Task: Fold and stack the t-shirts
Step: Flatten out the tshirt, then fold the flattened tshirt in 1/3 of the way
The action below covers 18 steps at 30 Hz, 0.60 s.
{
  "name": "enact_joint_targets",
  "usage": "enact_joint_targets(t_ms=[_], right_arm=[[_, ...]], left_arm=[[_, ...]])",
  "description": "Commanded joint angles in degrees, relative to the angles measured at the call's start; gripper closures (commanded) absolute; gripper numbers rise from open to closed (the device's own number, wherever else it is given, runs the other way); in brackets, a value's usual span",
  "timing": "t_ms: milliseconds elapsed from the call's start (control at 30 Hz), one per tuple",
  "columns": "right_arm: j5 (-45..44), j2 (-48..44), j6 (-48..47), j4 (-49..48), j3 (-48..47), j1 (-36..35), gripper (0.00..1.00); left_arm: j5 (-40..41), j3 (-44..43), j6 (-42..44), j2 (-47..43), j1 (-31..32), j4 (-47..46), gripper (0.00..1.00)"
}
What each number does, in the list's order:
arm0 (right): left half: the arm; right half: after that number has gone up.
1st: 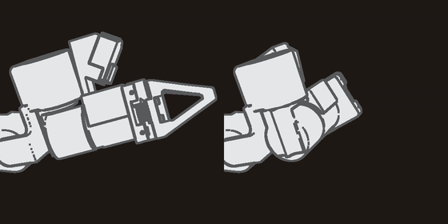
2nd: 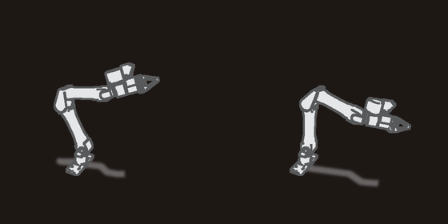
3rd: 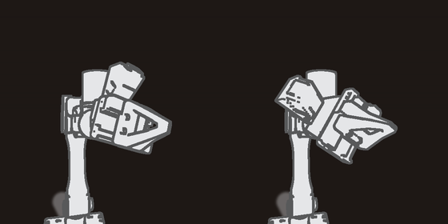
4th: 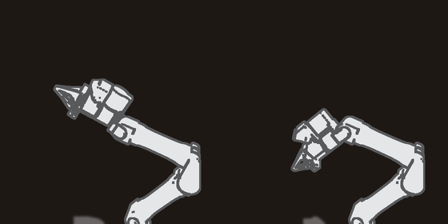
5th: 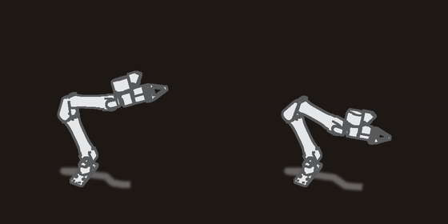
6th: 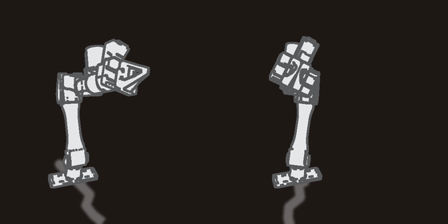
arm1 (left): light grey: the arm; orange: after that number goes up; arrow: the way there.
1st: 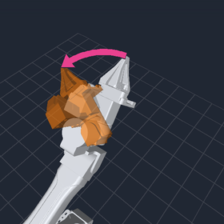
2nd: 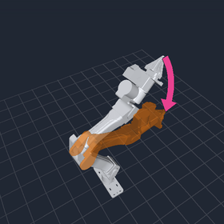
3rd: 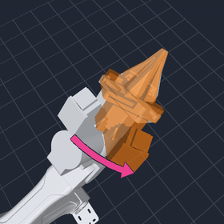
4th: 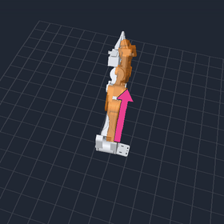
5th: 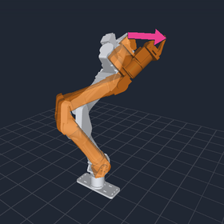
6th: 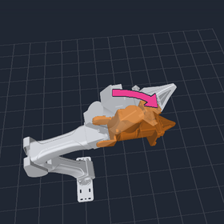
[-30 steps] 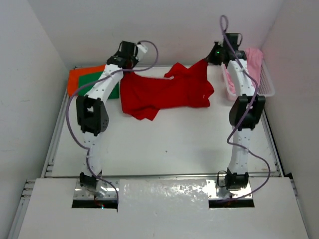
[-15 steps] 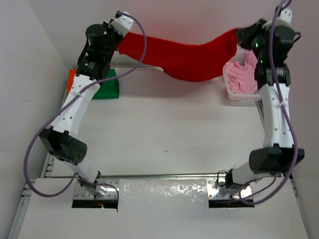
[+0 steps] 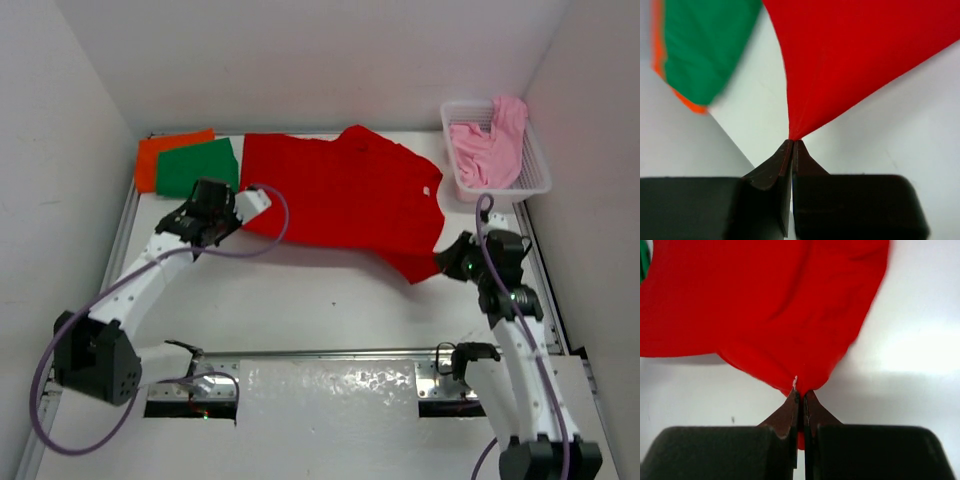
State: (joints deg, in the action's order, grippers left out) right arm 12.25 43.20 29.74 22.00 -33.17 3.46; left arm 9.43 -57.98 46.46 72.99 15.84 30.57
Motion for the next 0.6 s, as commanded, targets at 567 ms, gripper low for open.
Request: enact_joint_targets(t_ms=[567], right_arm=[[4.73,-0.43,-4.86,8.37,0.5,-2.67,1.0]], left_arm=[[1.46,17.47,-6.99,-14.38,1.74,6.98,1.0]])
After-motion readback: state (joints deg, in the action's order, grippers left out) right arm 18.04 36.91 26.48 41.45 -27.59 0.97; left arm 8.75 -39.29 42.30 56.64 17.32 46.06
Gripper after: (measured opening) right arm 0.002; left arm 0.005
